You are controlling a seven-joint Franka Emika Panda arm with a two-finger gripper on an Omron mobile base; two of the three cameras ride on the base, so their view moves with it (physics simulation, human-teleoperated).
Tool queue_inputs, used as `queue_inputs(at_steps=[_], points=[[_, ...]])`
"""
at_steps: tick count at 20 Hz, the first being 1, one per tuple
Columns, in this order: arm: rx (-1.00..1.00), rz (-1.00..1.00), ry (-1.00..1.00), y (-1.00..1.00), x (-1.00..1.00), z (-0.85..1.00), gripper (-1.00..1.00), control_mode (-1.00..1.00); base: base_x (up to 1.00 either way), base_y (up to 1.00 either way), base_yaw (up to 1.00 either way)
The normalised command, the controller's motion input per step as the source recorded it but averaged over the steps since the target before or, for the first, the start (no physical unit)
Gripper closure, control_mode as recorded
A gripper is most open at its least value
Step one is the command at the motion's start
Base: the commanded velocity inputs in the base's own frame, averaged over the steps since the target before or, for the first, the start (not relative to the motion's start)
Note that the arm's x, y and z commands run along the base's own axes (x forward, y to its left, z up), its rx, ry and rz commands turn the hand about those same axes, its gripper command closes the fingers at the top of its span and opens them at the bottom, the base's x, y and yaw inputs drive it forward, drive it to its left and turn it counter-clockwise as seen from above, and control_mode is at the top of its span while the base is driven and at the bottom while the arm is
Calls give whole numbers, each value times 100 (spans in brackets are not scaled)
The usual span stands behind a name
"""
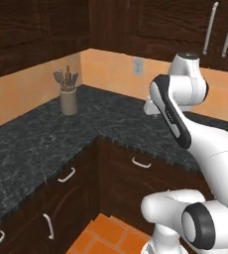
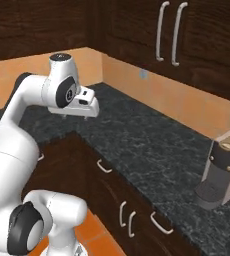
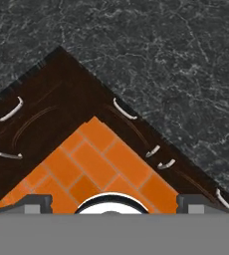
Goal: Take a straw from the drawer in front and place it inside the glass cup on the dining counter.
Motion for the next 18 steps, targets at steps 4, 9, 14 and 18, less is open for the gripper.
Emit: queue_inputs(at_steps=[4, 9, 14, 18], points=[[0, 0, 0, 0, 0, 0, -100, 100, -5, -75, 36], [0, 0, 0, 0, 0, 0, -100, 100, 17, -70, 36], [0, 0, 0, 0, 0, 0, -100, 100, 27, -55, 37], [0, 23, 1, 11, -8, 0, -100, -100, 0, 0, 0]])
